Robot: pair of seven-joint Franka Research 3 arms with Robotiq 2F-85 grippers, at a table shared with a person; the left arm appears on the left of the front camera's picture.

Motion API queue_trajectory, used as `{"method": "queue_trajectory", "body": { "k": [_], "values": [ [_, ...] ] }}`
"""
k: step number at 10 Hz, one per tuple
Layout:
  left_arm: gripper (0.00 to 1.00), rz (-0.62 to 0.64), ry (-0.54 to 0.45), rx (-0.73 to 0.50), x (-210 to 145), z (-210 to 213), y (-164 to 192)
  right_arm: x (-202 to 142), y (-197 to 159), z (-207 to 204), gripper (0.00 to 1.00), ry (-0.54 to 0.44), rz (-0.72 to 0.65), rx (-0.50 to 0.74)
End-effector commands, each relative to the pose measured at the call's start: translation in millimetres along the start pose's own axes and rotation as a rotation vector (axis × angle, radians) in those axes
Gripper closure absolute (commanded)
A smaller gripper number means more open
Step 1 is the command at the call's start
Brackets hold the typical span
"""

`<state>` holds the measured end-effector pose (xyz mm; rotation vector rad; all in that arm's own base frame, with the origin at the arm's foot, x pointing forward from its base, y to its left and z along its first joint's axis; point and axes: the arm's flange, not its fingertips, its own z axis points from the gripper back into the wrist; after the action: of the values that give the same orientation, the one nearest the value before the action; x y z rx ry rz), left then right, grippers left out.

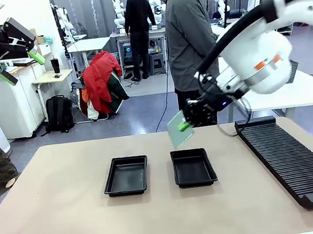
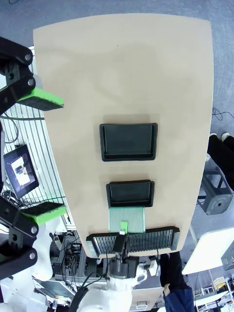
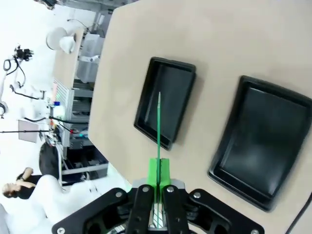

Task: Inspect and transfer BCBs to ESD trays.
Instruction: Pick up the Blank PCB from the PCB Rack and place it in the left ESD tray.

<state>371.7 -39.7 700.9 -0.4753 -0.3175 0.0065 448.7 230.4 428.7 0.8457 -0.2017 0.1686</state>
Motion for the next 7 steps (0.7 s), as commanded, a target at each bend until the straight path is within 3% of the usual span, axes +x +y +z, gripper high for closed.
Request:
{"method": "queue_trajectory", "body": {
  "k": [1,4,7],
  "values": [
    [0.00,0.002,0.002,-0.002,-0.4,-1.0,0.9,3.7,-0.5,-50.5,0.97,-0.058,-0.024,0.097],
    [0.00,0.002,0.002,-0.002,-0.4,-1.0,0.9,-1.1,5.8,-113.3,0.97,-0.158,-0.106,0.153],
    [0.00,0.002,0.002,-0.002,-0.4,-1.0,0.9,3.1,22.1,-159.4,0.97,-0.132,-0.150,0.122]
  ]
}}
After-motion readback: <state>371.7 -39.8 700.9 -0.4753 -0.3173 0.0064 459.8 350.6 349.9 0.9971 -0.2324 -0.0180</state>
